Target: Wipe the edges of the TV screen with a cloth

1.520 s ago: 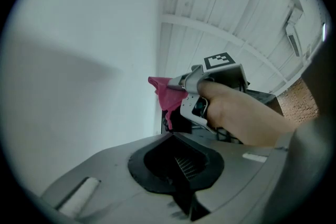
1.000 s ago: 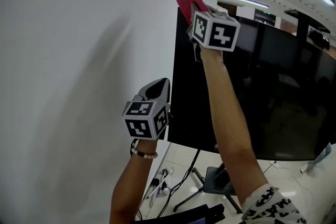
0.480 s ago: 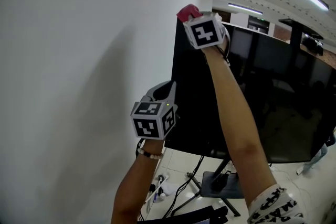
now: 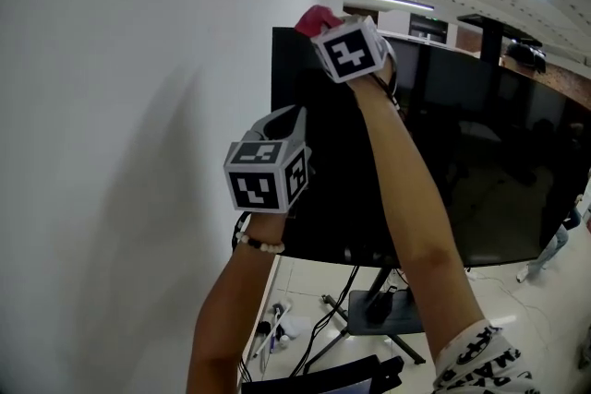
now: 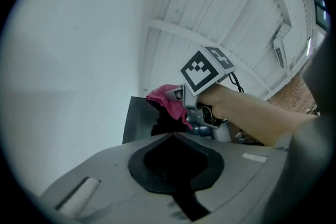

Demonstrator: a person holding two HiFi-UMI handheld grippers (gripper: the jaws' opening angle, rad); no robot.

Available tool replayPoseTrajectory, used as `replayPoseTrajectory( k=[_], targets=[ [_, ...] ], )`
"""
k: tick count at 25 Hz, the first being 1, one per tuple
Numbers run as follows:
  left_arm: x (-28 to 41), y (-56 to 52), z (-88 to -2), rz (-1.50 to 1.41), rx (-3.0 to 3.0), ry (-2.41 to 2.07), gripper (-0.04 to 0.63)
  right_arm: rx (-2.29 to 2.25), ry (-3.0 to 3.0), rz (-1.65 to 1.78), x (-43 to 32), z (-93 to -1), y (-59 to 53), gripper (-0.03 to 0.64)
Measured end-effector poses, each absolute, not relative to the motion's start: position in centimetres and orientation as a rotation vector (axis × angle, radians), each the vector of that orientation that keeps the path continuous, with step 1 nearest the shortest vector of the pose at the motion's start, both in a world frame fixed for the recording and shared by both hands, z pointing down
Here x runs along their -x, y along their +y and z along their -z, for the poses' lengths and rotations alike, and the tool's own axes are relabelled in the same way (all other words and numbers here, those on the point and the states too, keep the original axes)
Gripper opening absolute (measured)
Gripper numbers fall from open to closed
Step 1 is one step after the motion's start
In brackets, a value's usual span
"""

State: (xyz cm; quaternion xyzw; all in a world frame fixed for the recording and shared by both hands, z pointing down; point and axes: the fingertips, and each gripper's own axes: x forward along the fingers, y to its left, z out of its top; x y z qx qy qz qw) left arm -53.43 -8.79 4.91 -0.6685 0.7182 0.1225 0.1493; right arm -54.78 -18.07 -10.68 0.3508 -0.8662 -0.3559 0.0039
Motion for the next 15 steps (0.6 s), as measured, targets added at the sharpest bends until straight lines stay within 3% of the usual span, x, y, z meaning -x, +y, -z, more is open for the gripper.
replayPoseTrajectory(
  k=[15],
  targets=[
    [44.7,-14.4,-4.0,-0.382,2.046,1.961,0.003,-1.228,-2.609,1.146,44.1,10.7,-23.2,0.061]
  ],
)
